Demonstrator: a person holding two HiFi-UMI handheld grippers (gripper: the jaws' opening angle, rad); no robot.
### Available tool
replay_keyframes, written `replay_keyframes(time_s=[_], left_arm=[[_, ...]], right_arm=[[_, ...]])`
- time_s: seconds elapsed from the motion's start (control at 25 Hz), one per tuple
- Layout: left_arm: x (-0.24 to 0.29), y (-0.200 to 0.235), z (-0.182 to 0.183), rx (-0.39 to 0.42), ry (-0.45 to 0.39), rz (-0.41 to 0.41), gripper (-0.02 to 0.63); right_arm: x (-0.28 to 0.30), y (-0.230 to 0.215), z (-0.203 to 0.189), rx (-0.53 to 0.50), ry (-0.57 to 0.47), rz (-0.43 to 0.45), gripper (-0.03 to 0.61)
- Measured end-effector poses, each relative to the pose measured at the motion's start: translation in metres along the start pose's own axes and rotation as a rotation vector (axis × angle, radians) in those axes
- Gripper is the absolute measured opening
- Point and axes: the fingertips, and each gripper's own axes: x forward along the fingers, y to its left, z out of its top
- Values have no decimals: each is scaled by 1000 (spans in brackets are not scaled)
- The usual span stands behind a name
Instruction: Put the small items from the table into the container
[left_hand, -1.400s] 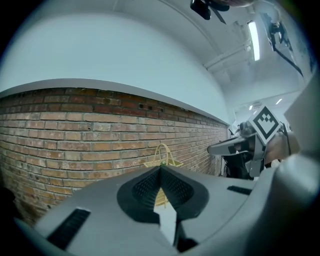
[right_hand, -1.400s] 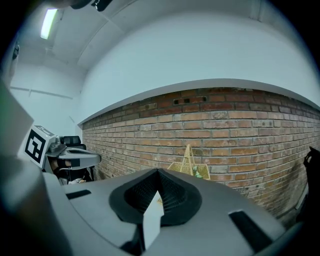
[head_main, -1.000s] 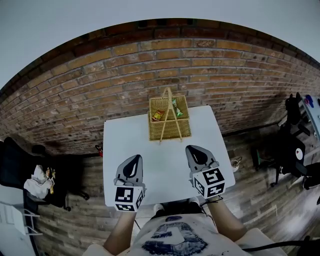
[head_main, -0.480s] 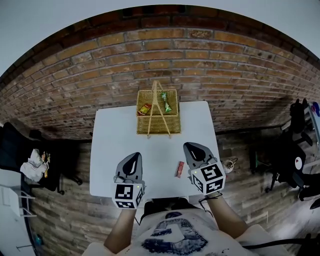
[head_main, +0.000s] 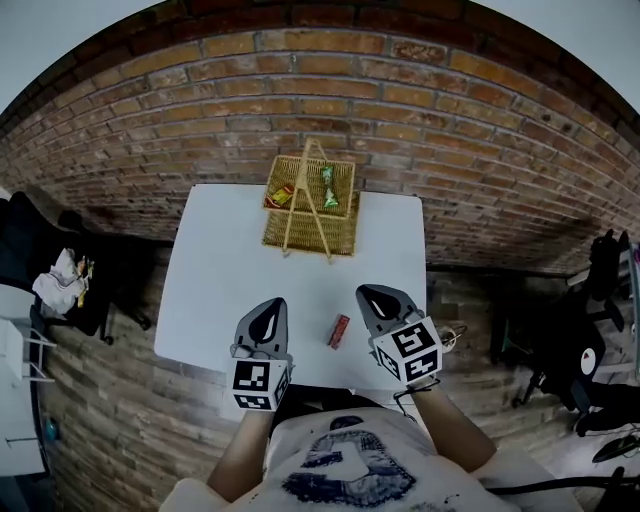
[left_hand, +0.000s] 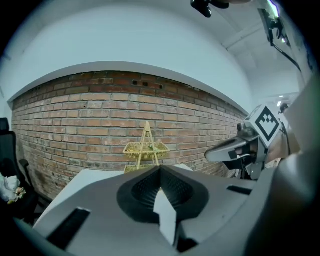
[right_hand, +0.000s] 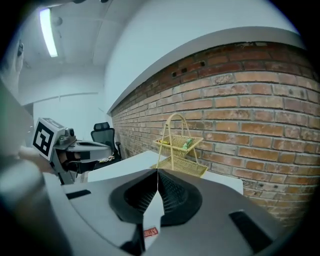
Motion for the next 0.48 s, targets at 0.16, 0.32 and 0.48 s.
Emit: replay_keyframes(time_s=[0.16,0.32,0.48], left_arm=[[3,-7,-16,-19,21,31,48],[5,-10,-28,-30,34,56,48],[7,-12,-39,-45,46,83,48]], right_arm=[[9,2,-19,-70,41,57,21],[22,8,-36,-139,77,141,21],[35,12,-49,-175,114,222,22]])
